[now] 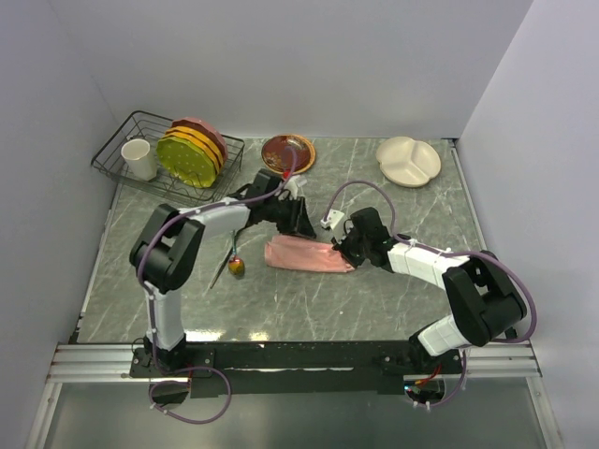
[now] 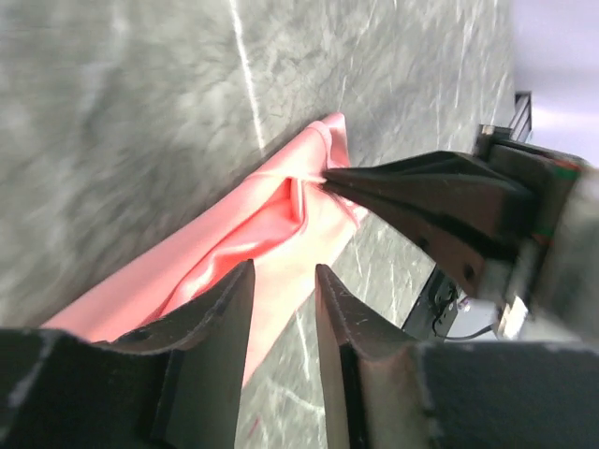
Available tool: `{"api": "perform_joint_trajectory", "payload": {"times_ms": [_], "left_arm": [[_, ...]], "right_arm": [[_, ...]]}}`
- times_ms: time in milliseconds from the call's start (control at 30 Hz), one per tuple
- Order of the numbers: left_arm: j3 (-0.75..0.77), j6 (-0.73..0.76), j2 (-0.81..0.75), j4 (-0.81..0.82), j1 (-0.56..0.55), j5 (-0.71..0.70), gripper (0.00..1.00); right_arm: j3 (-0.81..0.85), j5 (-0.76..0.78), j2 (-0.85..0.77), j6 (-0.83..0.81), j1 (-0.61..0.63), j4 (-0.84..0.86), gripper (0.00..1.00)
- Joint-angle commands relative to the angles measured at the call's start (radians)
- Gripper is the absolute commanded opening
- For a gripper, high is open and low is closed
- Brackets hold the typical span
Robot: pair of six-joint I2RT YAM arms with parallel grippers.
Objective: Fold the napkin into a case and place the utensils inside
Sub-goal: Stuff the top corner of the smaller-rectangle-folded napkin into the folded napkin.
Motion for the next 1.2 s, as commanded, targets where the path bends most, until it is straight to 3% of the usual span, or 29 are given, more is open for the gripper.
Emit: {"api": "perform_joint_trajectory", "payload": {"times_ms": [0, 133, 533, 967, 1167], "left_arm": [[-0.083, -0.001, -0.103, 0.080, 0.027, 0.046, 0.33], [-0.139, -0.047, -0.118, 0.132, -0.005, 0.114, 0.24], [-0.002, -0.137, 0.107, 0.166, -0.074, 0.076, 0.06], [0.104, -0.233, 0.253, 0.241, -0.094, 0.073, 0.04], [0.097, -0.251, 0.262, 0.240, -0.075, 0.070, 0.05]], "right_arm": [[0.041, 0.018, 0.005, 0.011, -0.004, 0.009, 0.00], [0.050, 0.021, 0.002, 0.027, -0.009, 0.010, 0.00], [0.087, 0.012, 0.005, 0.057, -0.016, 0.009, 0.00], [0.082, -0.038, 0.016, 0.028, -0.016, -0.034, 0.00], [0.097, 0.027, 0.071, 0.002, -0.015, -0.057, 0.00]]}}
